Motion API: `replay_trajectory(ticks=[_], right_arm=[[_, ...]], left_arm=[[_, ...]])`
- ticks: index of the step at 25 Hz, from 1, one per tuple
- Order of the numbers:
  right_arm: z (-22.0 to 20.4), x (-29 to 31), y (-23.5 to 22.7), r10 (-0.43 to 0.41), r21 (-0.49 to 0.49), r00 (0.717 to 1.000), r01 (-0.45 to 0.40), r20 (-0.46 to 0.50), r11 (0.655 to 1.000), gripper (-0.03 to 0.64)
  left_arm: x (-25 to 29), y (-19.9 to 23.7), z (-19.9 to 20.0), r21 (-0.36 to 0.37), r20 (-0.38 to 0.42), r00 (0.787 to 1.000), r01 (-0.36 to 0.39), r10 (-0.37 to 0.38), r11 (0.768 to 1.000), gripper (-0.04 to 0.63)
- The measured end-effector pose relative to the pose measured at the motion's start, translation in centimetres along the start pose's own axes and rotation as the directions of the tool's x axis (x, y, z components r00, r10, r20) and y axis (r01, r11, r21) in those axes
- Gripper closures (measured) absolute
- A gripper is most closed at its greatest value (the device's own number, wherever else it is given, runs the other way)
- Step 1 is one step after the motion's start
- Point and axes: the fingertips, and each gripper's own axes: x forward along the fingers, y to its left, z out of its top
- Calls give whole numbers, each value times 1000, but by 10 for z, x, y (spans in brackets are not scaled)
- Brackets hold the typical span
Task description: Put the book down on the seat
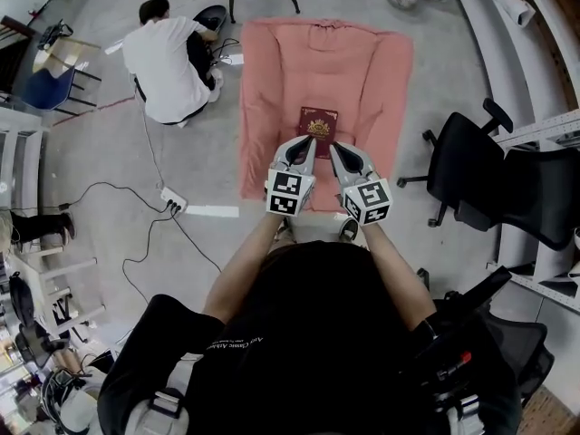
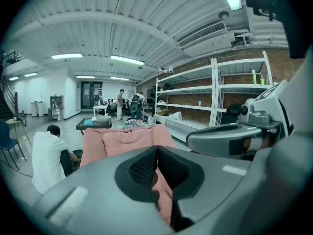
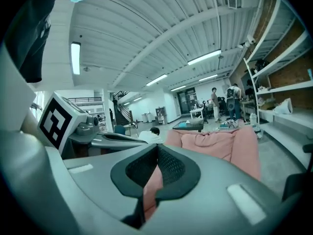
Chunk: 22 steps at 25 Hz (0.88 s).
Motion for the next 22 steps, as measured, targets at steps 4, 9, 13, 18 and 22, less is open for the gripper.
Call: replay_trajectory(ticks=[4, 9, 13, 18, 22], right_arm=[[6, -4, 5, -2, -37, 1000, 3, 28, 999, 603], [7, -7, 5, -22, -55, 999, 24, 35, 998, 603], [2, -2, 3, -23, -46, 999, 24, 26, 999, 603], [-13, 2, 1, -29, -52, 1000, 28, -12, 998, 603], [-29, 3, -3, -50, -55, 998, 48, -42, 997, 603]], left_arm=[[-7, -4, 17, 43, 94, 996, 3, -7, 999, 594], [-12, -10, 18, 58, 107, 994, 15, -21, 998, 594], [-8, -15, 8, 46, 85, 996, 27, -31, 999, 594], [0, -22, -9, 40, 45, 998, 48, -50, 998, 594], [1, -23, -20, 37, 31, 998, 51, -52, 998, 594]])
